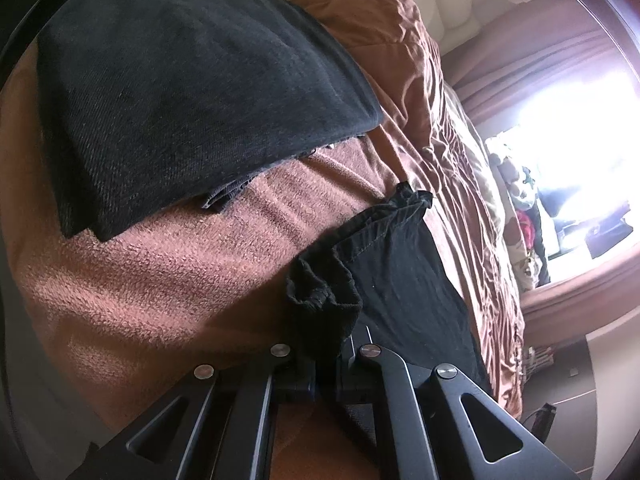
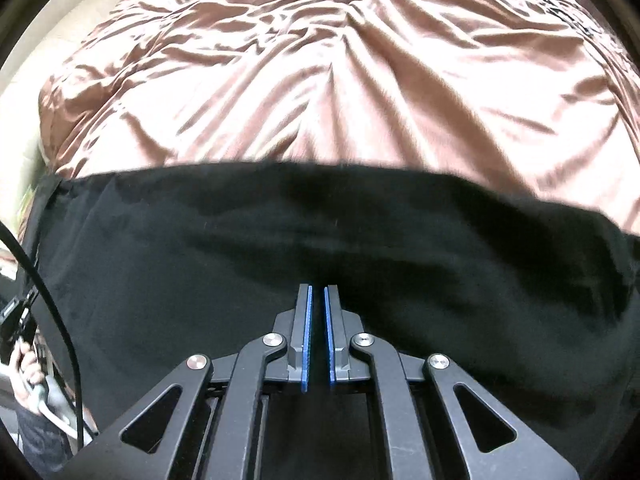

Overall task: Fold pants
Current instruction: 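Close the right gripper on the waistband while the left gripper holds the hem, then lift the hem with the left gripper while the right gripper opens on the waistband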

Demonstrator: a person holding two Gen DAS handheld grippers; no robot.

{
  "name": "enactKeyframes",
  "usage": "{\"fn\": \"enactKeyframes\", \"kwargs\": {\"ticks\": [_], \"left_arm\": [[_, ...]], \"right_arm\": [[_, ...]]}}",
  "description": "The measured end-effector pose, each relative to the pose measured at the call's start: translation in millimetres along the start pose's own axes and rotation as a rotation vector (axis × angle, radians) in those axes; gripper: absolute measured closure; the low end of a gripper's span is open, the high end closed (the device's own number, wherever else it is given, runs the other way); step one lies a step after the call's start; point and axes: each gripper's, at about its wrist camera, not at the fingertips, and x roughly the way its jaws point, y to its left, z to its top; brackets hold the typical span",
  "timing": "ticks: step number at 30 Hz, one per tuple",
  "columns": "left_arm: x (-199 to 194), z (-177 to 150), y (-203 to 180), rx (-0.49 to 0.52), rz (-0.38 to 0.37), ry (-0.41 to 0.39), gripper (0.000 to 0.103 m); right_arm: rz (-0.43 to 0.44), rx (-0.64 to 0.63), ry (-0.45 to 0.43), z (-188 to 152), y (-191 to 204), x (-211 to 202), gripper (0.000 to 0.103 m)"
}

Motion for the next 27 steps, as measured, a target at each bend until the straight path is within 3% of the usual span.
{"fn": "enactKeyframes", "kwargs": {"ticks": [8,18,27], "left_arm": [[-2,2,-7,0.032,0.011,-0.004,0.097],[-7,7,-15,0.043,-0.031,-0.009,0.097],[-24,17,-46,0.080,-0.101,-0.024,0.097]], "right_arm": [[-0.009,0.010,0.024,13,3,5,0.100],[0.037,-0.035,0.105,-35,17,-9,0.100],[0.110,-0.024,0.188,-67,22,-14,0.100]]}}
